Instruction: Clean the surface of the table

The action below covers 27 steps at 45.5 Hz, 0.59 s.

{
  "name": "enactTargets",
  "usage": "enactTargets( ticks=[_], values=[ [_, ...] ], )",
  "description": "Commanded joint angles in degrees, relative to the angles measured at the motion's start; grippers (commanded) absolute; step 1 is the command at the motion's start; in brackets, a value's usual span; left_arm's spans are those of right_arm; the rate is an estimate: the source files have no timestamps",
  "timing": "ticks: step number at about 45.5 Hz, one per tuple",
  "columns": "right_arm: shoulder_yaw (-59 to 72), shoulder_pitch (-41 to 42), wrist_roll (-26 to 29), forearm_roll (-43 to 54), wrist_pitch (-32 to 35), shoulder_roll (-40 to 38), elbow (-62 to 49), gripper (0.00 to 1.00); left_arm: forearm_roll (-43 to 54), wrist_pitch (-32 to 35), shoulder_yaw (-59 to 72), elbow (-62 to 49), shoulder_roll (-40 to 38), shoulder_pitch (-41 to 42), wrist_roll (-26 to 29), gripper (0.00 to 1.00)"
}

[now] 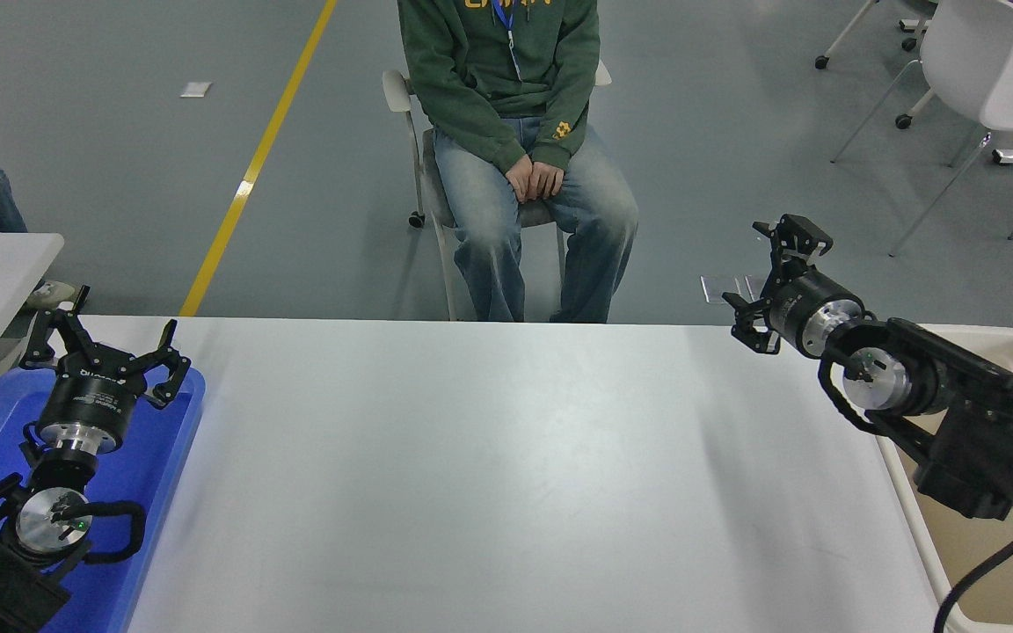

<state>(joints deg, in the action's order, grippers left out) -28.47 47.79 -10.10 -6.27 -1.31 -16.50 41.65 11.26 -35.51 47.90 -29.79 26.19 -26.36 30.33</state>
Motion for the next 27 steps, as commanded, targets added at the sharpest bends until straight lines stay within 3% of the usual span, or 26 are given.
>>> enactTargets(
  ticks=[1, 17, 27],
  values=[
    [-9.75, -4.80, -0.89, -2.52, 2.18, 7.71, 0.27, 1.00, -0.01, 0.00, 0.00, 0.00, 0.00, 0.00, 0.08, 1.00],
    [-17.14, -11.48, -3.08, -4.88, 12.37, 11.32, 0.09, 1.00, -0.01, 0.00, 0.00, 0.00, 0.00, 0.00, -0.01, 1.00],
    [-17.49, -12.63, -3.08, -5.33, 14.49, 11.23, -0.08, 1.00, -0.01, 0.00, 0.00, 0.00, 0.00, 0.08, -0.01, 1.00]
  ],
)
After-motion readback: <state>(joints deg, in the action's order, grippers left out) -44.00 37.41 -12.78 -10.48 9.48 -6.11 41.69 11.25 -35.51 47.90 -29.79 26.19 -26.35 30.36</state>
